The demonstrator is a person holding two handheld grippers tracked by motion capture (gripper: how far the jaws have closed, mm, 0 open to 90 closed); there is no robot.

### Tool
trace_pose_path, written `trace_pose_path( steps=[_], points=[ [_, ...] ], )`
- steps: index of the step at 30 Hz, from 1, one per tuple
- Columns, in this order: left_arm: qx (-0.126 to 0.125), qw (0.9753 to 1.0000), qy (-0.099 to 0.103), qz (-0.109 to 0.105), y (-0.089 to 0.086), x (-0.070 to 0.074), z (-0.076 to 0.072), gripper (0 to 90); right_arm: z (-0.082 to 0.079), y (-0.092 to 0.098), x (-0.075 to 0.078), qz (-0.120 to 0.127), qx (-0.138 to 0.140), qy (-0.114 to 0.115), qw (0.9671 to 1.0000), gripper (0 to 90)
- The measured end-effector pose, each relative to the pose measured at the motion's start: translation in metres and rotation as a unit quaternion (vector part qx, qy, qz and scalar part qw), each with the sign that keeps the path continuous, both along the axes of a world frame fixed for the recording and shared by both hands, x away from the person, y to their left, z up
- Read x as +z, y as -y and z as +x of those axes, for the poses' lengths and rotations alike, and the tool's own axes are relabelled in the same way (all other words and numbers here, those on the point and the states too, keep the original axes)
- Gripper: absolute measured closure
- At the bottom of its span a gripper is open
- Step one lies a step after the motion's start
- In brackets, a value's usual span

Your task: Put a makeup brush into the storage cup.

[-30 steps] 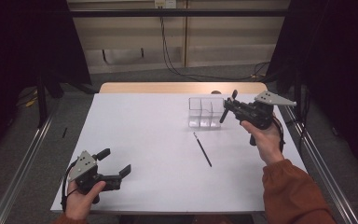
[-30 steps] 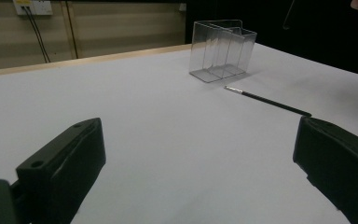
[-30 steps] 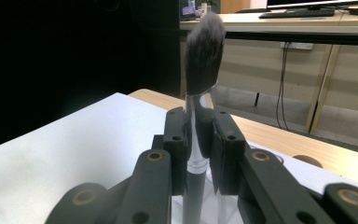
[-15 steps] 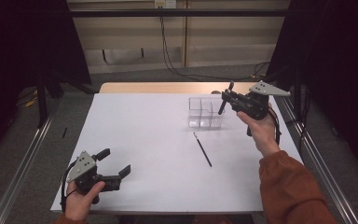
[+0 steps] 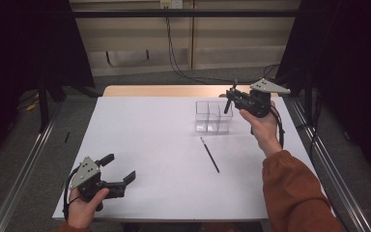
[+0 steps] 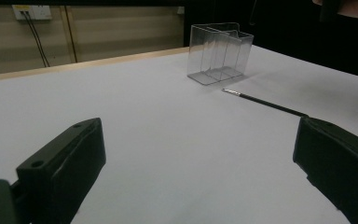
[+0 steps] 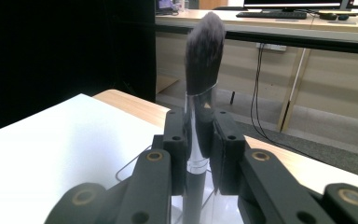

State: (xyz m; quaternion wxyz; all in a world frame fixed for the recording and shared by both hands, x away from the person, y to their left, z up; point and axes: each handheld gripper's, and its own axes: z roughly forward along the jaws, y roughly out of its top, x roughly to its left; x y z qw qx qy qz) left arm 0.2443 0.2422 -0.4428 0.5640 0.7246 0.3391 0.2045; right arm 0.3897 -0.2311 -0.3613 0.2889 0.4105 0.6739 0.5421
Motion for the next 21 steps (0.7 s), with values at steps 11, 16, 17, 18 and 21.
trace_pose_path(
  steps=[11,16,17,18,21],
  points=[
    [0.006,1.0000,0.004,0.003,0.000,0.001,-0.001,2.4,0.016,-0.002,-0.010,-0.004,-0.020,-0.006,0.9998,78.5],
    [0.009,0.9999,0.004,0.002,0.000,0.001,0.000,2.4,0.019,-0.002,-0.015,-0.004,-0.020,-0.011,0.9997,78.5],
    [0.009,0.9999,0.005,0.000,0.001,0.001,0.000,2.4,0.019,-0.002,-0.016,-0.002,-0.020,-0.012,0.9997,78.5],
    [0.009,0.9999,0.005,-0.001,0.000,0.001,0.000,2.4,0.020,-0.002,-0.017,-0.003,-0.018,-0.013,0.9997,78.5],
    [0.009,0.9999,0.002,-0.014,0.000,0.001,0.000,2.4,0.021,-0.002,-0.019,-0.005,-0.018,-0.016,0.9997,78.5]
  ],
)
